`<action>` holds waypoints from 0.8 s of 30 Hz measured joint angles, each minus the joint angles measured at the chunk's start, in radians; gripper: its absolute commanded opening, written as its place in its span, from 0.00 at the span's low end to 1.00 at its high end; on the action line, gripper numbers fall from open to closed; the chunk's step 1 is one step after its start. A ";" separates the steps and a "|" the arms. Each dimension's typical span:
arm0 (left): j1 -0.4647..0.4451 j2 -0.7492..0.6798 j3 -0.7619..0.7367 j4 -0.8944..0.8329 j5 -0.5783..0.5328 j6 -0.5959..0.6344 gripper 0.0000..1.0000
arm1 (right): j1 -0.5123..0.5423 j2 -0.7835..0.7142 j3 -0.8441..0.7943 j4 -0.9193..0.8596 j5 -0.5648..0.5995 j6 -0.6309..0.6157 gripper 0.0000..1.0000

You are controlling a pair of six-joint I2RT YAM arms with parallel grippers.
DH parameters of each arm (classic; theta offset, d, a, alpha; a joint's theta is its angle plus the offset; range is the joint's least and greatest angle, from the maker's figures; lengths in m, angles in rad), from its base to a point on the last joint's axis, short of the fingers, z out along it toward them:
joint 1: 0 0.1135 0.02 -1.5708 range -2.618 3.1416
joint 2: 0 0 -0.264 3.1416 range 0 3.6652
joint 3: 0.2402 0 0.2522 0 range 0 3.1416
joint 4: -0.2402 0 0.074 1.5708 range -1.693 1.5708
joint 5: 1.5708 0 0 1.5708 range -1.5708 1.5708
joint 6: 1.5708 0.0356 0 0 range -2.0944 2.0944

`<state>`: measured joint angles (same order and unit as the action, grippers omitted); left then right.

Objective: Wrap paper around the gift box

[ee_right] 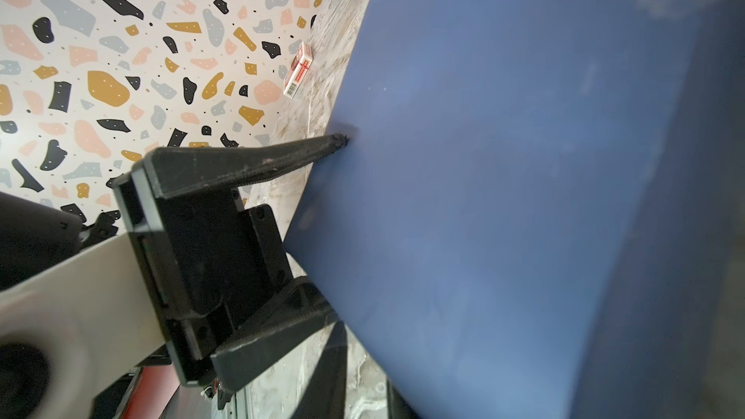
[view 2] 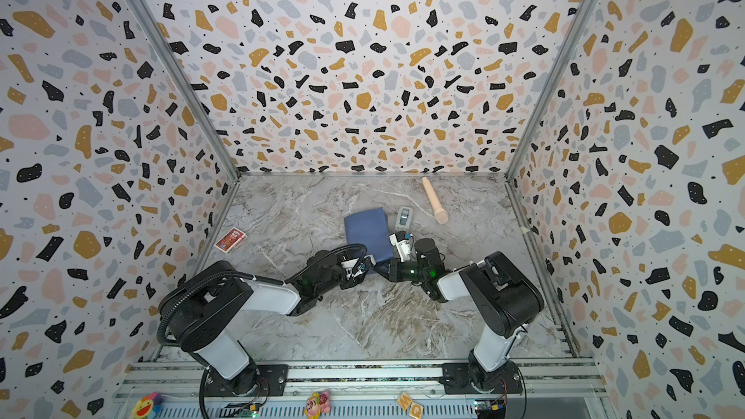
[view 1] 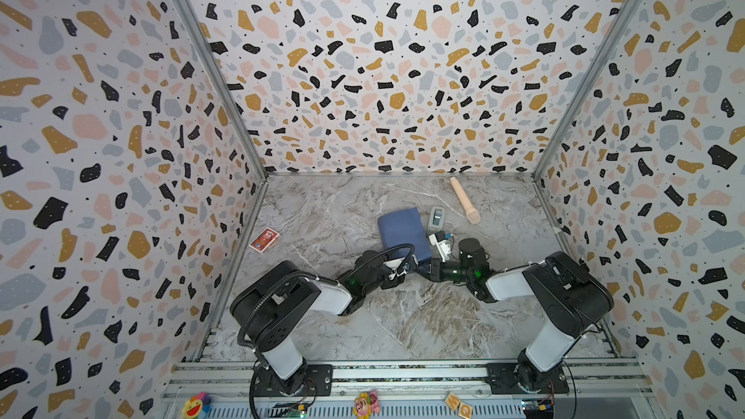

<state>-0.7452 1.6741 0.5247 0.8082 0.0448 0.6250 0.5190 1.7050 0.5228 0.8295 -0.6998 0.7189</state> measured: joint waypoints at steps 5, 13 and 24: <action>0.000 0.000 0.000 0.000 0.000 0.000 0.63 | 0.007 -0.019 0.000 -0.021 0.022 0.025 0.31; 0.001 0.000 0.000 0.000 0.001 0.000 0.63 | 0.010 -0.044 0.000 -0.072 0.052 0.035 0.38; 0.002 0.000 0.000 0.000 0.003 0.000 0.63 | 0.011 -0.067 0.000 -0.119 0.074 0.031 0.47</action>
<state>-0.7429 1.6741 0.5251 0.8082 0.0475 0.6247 0.5297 1.6379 0.5232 0.7105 -0.6258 0.7502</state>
